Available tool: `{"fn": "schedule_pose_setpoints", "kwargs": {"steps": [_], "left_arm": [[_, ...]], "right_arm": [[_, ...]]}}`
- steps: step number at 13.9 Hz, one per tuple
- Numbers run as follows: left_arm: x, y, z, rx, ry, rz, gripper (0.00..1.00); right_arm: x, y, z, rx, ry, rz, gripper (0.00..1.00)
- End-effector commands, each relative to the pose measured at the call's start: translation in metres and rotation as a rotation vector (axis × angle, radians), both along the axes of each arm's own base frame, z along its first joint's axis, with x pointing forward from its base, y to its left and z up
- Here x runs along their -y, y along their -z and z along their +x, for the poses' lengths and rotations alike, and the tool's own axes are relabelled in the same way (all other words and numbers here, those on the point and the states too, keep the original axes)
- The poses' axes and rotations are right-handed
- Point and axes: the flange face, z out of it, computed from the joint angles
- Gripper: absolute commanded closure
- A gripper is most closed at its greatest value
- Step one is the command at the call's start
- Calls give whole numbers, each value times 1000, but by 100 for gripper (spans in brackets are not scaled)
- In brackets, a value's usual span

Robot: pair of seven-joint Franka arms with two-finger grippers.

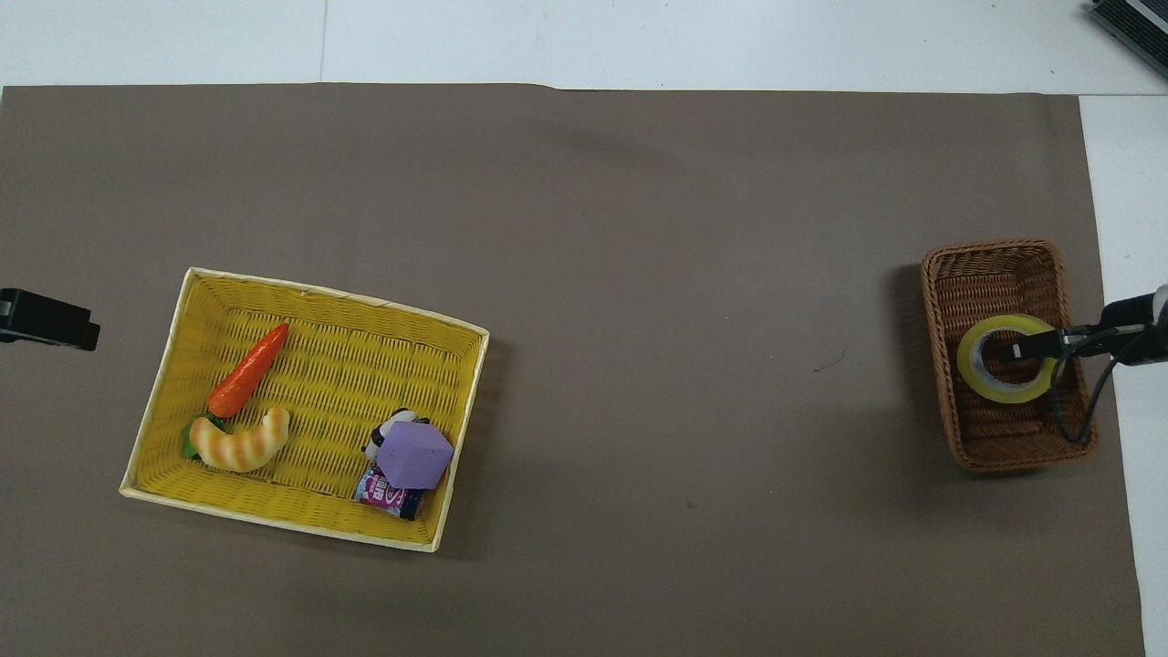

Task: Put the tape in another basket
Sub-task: 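Lower the tape into the brown basket while the left gripper withdraws, then open the right gripper and lift it off the tape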

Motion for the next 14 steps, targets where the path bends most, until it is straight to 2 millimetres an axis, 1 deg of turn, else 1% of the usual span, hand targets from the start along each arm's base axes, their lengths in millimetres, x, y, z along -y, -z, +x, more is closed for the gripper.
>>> {"fn": "schedule_pose_setpoints", "kwargs": {"steps": [1,3,5,7,9,12,13,14], "left_arm": [[-4,1,-1,14,2,15,0],[-4,3,-2,21,2,15,0],[-4,5,-2,37,3,15,0],[-3,5,-2,37,4,15,0],[-3,5,-2,37,4,15,0],[-2,4,-3,33,6,15,0],[-2,4,-4,31,6,15,0],[-3,5,-4,28,6,14,0]], "right_arm": [[7,-11,-4,29,23,54,0],[9,-23,2,56,24,63,0],[9,-46,12,92,13,48,0],[-1,-69,21,131,-2,32,0],[-7,-81,27,155,-14,18,0],[-23,-97,35,180,-46,-1,0],[-35,-99,39,184,-63,-3,0],[-47,-105,41,191,-72,-7,0]]}}
